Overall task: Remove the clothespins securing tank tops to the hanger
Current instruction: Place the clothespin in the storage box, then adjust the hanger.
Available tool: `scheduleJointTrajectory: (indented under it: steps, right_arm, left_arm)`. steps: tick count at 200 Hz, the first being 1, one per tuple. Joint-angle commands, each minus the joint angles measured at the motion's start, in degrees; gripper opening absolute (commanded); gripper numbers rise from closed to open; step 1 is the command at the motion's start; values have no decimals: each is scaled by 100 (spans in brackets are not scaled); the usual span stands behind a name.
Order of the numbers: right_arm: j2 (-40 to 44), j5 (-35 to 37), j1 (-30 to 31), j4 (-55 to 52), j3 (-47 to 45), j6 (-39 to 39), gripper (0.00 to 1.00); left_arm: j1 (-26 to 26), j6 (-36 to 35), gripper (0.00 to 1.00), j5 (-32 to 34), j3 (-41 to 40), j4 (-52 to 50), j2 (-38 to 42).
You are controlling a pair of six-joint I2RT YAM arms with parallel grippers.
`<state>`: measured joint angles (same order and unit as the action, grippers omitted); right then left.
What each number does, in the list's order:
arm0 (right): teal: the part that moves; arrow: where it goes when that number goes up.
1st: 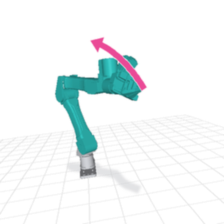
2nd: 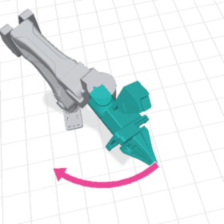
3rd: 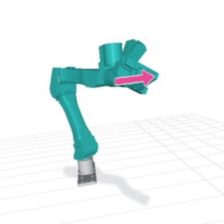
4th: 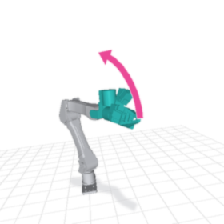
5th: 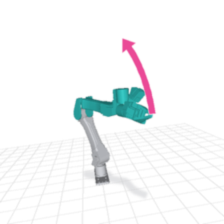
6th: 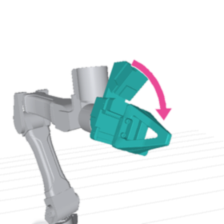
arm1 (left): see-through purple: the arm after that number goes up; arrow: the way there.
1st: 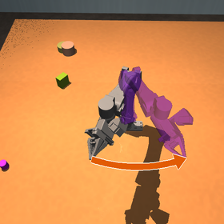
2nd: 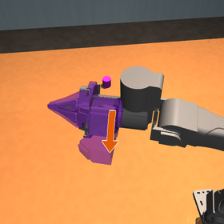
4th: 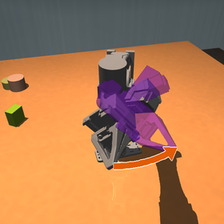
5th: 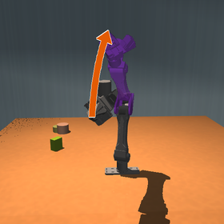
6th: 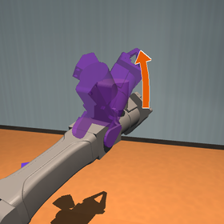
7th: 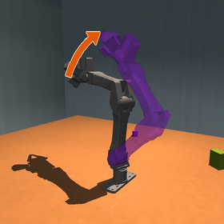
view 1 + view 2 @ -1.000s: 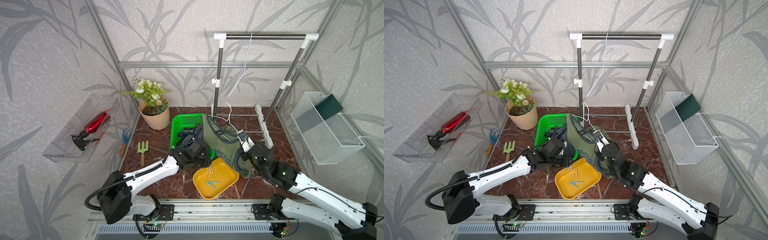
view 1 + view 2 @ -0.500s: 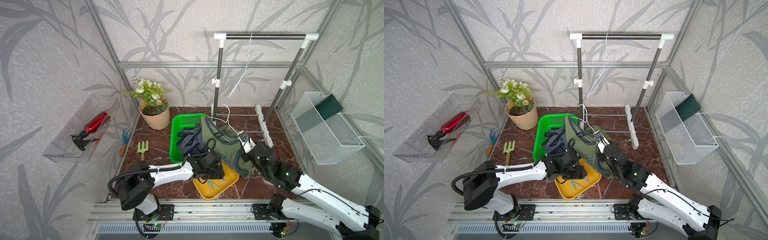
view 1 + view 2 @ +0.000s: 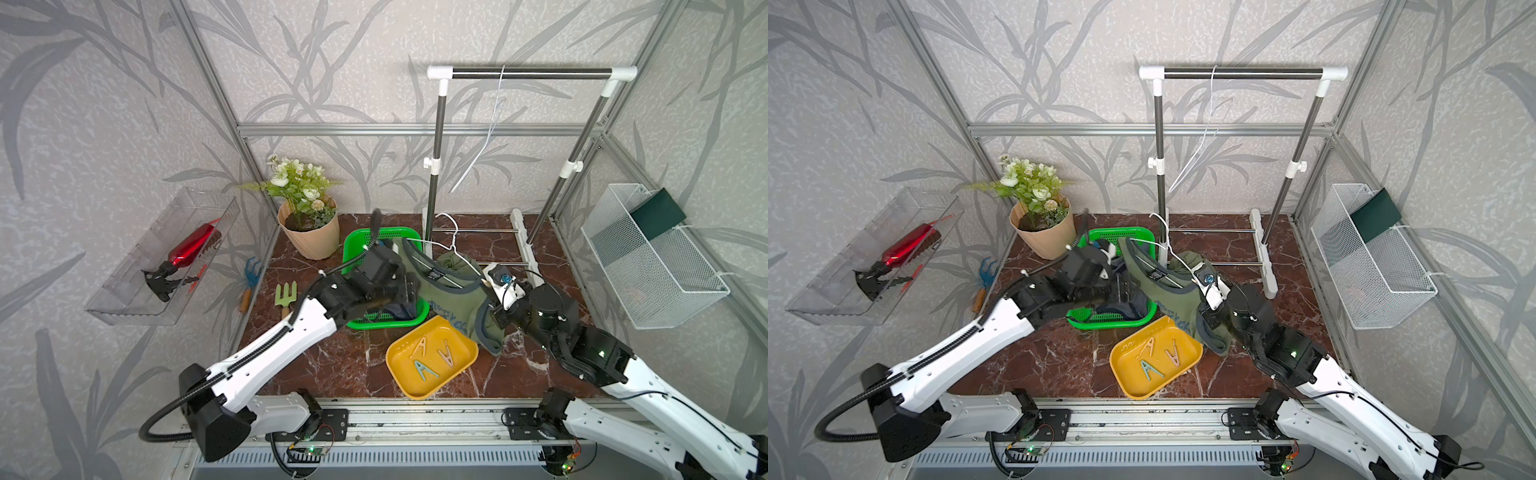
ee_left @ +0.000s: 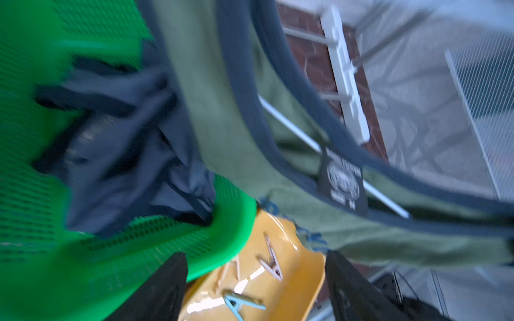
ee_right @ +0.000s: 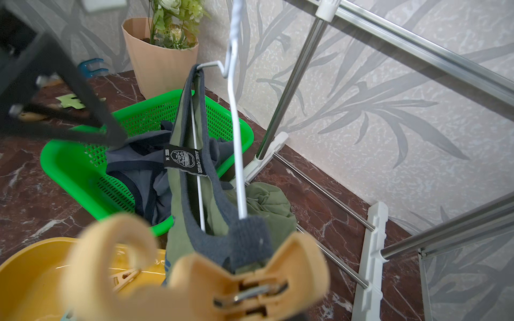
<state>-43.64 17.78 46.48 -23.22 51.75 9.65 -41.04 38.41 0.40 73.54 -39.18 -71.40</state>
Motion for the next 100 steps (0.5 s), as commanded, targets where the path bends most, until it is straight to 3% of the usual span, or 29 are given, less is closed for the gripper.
scheduleJointTrajectory:
  steps: [1, 33, 100]
  right_arm:
    - [107, -574, -77, -134, 275, -52, 0]
    - [54, -1026, -95, -87, 241, -173, 0]
    - [206, -1334, -95, 204, 20, -237, 0]
  left_arm:
    - [512, -743, 81, 22, 503, -740, 9]
    - [1092, -506, 83, -741, 1040, -388, -277]
    - [1617, 35, 88, -1699, 1434, 9, -958]
